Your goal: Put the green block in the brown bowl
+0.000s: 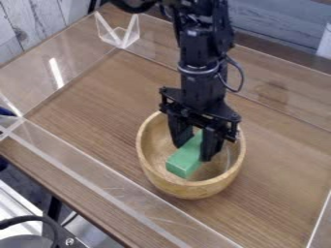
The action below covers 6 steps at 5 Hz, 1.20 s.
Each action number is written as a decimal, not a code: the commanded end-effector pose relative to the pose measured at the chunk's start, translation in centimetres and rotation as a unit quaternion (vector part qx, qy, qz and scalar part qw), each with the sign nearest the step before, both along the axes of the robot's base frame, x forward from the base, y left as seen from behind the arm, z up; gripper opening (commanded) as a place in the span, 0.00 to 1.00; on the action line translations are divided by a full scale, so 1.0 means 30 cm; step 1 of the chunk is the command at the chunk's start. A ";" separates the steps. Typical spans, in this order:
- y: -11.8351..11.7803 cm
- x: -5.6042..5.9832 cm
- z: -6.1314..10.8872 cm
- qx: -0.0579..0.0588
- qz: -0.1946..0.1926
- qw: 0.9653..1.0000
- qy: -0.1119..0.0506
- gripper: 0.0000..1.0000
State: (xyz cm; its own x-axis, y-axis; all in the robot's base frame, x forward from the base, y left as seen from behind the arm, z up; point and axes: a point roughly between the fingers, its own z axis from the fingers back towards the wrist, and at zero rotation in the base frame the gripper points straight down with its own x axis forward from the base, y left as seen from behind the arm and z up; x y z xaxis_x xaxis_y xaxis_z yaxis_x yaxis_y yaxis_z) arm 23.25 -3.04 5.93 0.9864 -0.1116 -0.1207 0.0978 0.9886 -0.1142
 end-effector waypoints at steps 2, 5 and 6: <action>0.003 0.051 0.035 -0.002 -0.001 1.000 -0.026 0.00; 0.006 0.071 0.037 -0.003 0.001 1.000 -0.024 1.00; 0.009 0.081 0.088 -0.006 0.003 0.999 -0.038 1.00</action>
State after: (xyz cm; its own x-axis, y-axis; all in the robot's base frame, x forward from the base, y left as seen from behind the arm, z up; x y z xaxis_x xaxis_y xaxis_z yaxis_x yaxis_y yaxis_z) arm 24.61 -2.84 6.90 0.9865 -0.1149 -0.1171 0.1008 0.9876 -0.1202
